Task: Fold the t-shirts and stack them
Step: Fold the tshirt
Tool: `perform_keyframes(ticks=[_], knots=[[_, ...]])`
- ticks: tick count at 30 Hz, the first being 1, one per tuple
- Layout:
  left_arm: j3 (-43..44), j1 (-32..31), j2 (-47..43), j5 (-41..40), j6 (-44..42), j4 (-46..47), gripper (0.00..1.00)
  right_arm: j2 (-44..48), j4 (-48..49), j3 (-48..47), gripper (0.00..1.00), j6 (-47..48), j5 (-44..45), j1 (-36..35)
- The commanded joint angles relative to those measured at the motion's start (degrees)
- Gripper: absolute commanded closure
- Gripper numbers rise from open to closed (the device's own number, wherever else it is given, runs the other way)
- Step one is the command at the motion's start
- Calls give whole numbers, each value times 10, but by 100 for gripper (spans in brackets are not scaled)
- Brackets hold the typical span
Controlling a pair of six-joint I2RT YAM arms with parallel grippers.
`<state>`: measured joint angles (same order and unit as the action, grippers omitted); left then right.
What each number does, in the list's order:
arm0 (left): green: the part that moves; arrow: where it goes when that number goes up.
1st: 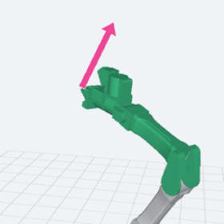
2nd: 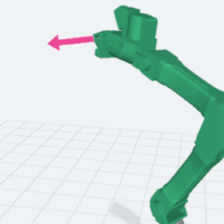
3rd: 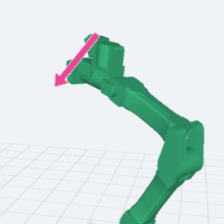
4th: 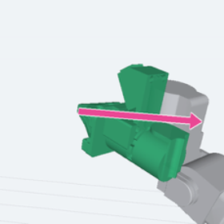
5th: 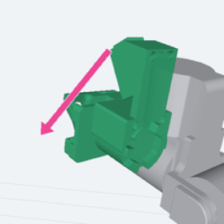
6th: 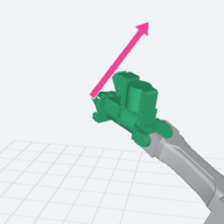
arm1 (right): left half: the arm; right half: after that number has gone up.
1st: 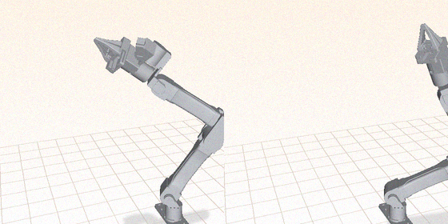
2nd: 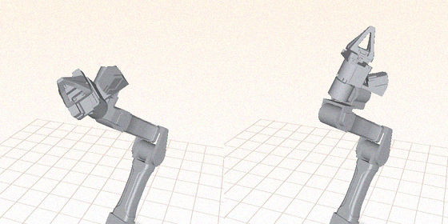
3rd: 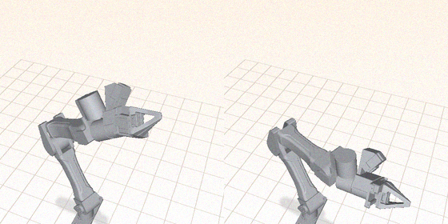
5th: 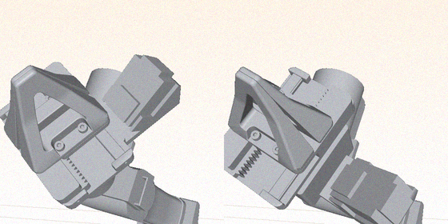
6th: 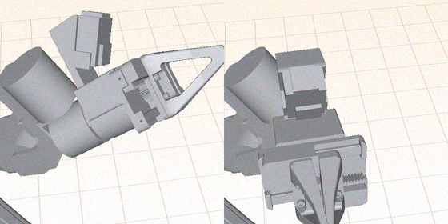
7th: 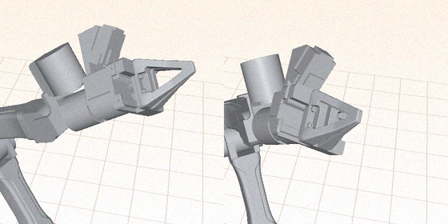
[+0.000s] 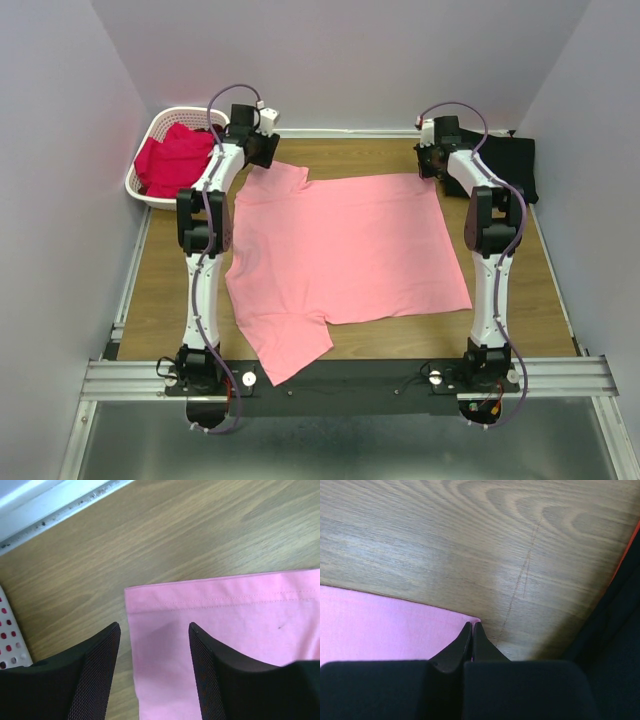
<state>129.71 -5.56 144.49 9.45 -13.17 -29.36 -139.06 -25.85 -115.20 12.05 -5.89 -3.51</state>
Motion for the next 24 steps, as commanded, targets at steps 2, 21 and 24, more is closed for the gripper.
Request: perform_keyframes(ticks=[2, 21, 24], knots=[[7, 5, -20, 28, 34, -14, 29, -21, -79, 19, 99, 2, -3, 4], [-40, 11, 6, 1, 96, -57, 10, -20, -79, 16, 99, 5, 1, 5], [-32, 10, 12, 0, 95, -65, 8, -20, -79, 18, 99, 5, 3, 5]])
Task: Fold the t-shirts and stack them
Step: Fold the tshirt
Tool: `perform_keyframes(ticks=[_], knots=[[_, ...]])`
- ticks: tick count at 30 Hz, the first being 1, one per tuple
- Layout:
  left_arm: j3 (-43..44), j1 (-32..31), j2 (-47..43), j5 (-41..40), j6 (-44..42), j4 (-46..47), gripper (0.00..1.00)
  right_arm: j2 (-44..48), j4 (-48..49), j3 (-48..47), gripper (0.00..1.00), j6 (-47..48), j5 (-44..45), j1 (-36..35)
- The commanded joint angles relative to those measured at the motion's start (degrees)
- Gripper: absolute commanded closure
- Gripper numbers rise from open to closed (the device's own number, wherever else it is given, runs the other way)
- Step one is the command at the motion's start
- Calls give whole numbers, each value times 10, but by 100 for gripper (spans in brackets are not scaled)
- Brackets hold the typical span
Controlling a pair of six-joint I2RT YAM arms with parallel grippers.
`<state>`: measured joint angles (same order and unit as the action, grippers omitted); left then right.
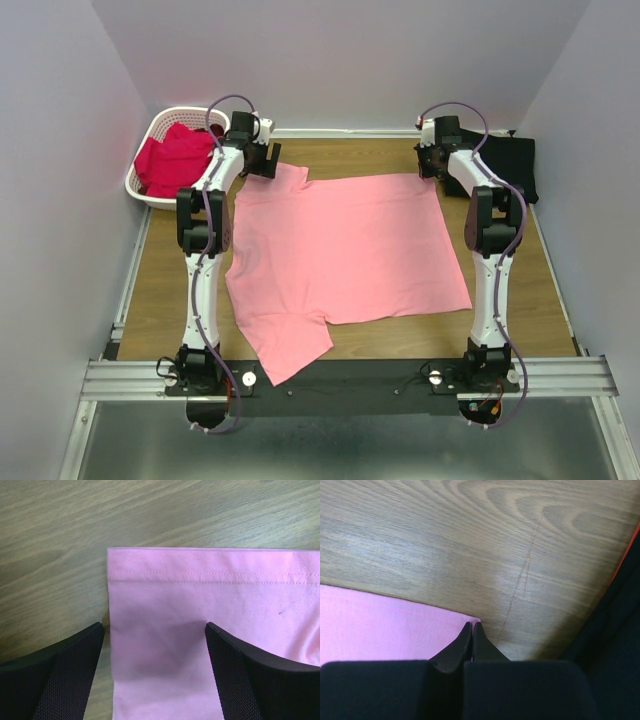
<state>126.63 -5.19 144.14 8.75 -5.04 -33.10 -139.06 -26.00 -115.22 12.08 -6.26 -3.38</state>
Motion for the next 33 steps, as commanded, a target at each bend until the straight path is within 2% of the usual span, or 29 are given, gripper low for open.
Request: perform_keyframes(ticks=[1, 3, 5, 9, 12, 14, 17, 24, 33], knots=[[2, 7, 18, 6, 13, -32, 7, -19, -78, 18, 99, 4, 8, 3], [6, 6, 20, 7, 11, -37, 7, -18, -78, 17, 99, 5, 9, 3], [10, 7, 23, 6, 8, -43, 12, -17, -78, 17, 99, 4, 11, 3], [16, 8, 28, 10, 6, -52, 62, -18, -78, 18, 99, 5, 15, 3], [23, 6, 31, 11, -2, -56, 81, -17, -78, 16, 100, 5, 18, 3], [28, 6, 33, 8, -7, -60, 86, -17, -78, 17, 99, 4, 19, 3], [48, 6, 47, 0, -20, -73, 99, -16, -78, 18, 100, 8, 21, 4], [149, 13, 56, 29, -62, -54, 100, -7, -78, 18, 99, 9, 27, 12], [138, 7, -10, 85, -104, 22, 100, -12, -78, -47, 99, 6, 3, 24]])
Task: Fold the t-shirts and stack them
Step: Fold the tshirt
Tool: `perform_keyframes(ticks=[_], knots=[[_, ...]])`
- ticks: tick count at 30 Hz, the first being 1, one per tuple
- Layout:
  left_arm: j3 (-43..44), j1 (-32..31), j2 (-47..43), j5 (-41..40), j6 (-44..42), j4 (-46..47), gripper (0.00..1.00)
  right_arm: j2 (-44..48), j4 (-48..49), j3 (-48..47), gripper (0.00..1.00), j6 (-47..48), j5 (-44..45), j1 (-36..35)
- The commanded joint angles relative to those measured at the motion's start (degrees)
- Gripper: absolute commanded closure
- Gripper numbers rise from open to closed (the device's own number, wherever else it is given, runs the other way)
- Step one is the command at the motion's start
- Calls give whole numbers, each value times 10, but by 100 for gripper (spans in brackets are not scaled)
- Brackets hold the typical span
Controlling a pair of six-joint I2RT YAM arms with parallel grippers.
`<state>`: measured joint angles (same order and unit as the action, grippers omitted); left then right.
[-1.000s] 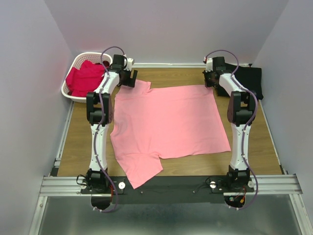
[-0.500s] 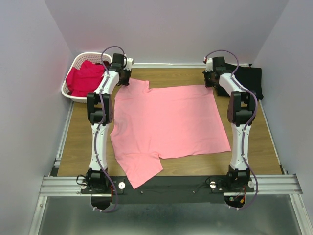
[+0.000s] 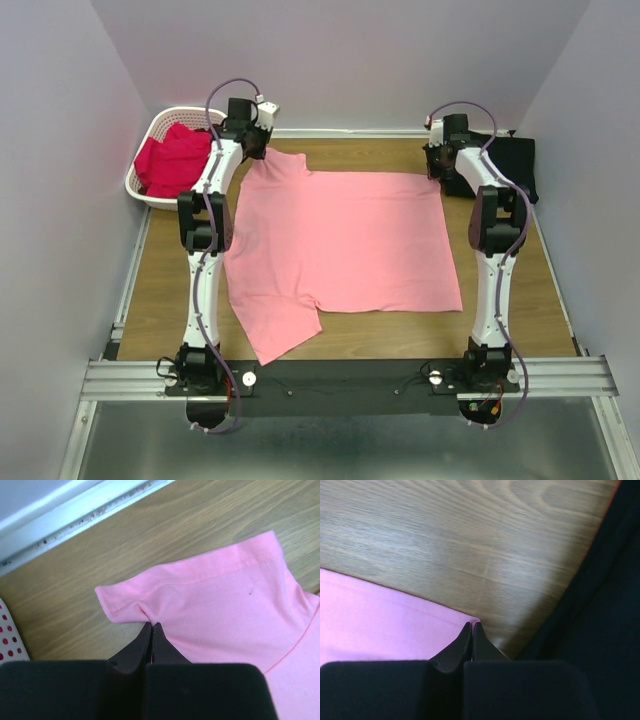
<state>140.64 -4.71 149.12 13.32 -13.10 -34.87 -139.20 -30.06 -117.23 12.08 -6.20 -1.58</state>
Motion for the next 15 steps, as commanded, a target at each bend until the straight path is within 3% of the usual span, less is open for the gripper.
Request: perform_keyframes(ticks=[1, 15], knots=[[-13, 1, -73, 49, -26, 45, 100, -9, -38, -31, 99, 8, 0, 8], [-200, 8, -226, 89, -54, 62, 100, 74, -37, 12, 99, 29, -47, 11]])
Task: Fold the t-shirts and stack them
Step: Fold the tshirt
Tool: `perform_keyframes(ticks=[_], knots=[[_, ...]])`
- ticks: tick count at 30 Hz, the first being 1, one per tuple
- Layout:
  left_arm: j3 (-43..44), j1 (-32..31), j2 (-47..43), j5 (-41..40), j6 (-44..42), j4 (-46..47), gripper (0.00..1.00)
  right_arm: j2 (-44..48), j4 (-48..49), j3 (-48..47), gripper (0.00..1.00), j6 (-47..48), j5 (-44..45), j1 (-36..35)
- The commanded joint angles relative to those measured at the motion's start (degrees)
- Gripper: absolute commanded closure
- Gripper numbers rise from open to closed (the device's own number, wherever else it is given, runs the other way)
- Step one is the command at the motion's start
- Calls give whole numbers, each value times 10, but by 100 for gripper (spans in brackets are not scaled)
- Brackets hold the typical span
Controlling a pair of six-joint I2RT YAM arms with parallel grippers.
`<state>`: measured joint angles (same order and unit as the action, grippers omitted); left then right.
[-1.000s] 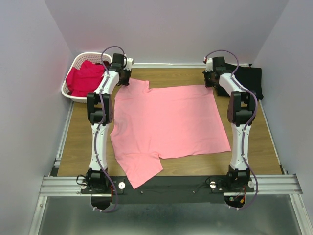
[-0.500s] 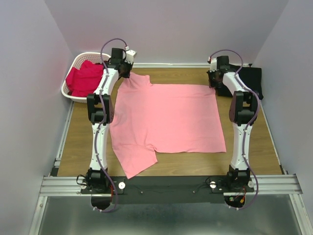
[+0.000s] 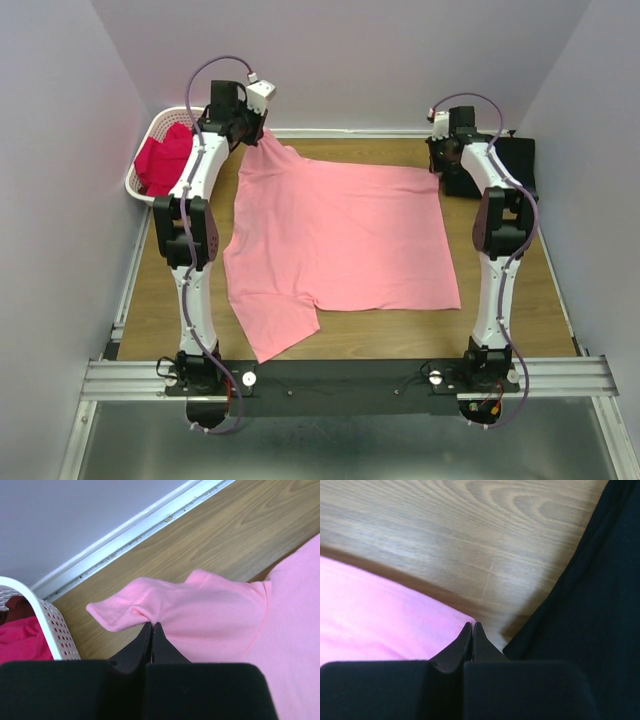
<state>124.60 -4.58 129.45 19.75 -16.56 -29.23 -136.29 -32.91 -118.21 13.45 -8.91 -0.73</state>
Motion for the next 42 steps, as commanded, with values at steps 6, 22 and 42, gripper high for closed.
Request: perform_keyframes(ticks=[6, 22, 42], knots=[[-102, 10, -73, 16, -35, 20, 100, 77, -8, 56, 99, 22, -28, 5], [-276, 12, -195, 13, -45, 41, 100, 150, -9, 139, 100, 42, -51, 17], [-484, 12, -321, -23, -42, 59, 100, 211, -9, 243, 99, 65, -64, 18]])
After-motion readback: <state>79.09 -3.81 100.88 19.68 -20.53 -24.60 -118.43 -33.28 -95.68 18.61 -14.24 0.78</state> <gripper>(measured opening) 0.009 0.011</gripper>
